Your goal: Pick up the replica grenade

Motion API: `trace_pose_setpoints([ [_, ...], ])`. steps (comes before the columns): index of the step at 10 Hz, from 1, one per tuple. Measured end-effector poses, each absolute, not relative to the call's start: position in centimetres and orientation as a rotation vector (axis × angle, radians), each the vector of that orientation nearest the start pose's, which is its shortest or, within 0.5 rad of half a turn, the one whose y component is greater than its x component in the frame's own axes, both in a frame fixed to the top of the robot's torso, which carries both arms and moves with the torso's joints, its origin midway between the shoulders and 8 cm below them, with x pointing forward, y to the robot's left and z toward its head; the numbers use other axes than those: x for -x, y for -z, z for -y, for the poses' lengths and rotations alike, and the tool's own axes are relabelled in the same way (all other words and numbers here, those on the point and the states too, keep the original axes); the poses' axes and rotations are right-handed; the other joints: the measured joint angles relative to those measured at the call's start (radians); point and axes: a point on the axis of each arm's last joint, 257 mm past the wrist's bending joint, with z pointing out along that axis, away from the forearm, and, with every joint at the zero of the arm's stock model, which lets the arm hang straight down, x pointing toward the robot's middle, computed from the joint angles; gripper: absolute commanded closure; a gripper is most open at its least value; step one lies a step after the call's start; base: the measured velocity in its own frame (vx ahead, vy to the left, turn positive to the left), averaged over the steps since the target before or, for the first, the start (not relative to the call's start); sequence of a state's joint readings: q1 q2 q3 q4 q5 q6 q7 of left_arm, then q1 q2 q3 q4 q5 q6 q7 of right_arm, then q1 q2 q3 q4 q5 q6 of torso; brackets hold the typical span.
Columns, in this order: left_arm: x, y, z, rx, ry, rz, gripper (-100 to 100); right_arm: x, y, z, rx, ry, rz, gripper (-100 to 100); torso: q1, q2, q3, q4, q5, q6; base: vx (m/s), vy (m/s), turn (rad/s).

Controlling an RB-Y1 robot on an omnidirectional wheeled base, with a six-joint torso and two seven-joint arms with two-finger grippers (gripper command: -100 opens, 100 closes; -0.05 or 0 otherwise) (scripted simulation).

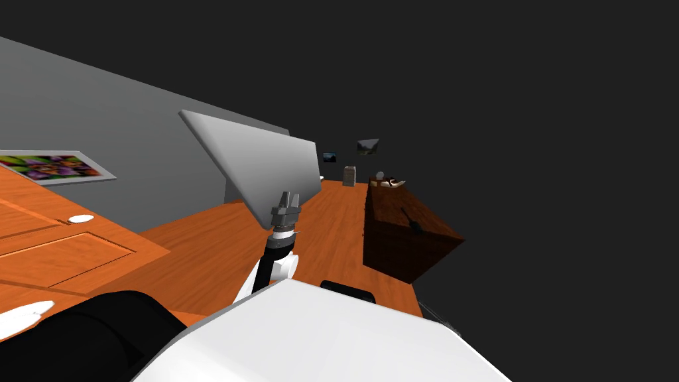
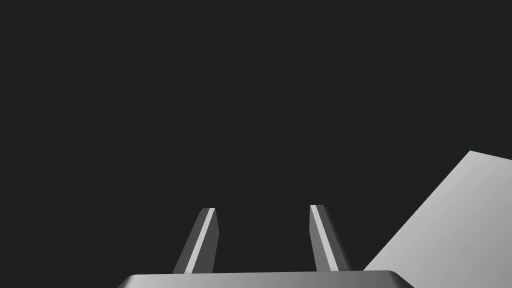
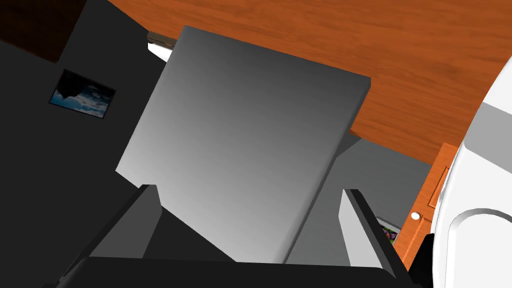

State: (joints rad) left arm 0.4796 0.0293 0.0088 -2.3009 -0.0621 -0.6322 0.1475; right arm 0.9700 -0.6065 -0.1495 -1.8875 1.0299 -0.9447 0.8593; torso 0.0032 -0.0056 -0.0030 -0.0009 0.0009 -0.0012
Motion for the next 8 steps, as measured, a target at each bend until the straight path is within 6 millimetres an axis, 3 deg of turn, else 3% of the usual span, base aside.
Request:
trace_pose_setpoints([
  [5, -31.7, -6.2, -26.1, 0.504, 1.444, -0.529, 0, -11.3, 35.1, 31.3, 1.58, -0.142, -1.587, -100, -0.001, 0.0, 0.0, 0.0, 0.0, 0.0, 0.06, 0.042, 0.072],
  [8, -31.7, -6.2, -26.1, 0.504, 1.444, -0.529, 0, -9.0, 36.3, 35.3, 1.826, -0.115, -1.526, -100, 0.0, -0.002, -0.001, 0.0, 0.0, 0.0, 0.075, 0.03, 0.074],
])
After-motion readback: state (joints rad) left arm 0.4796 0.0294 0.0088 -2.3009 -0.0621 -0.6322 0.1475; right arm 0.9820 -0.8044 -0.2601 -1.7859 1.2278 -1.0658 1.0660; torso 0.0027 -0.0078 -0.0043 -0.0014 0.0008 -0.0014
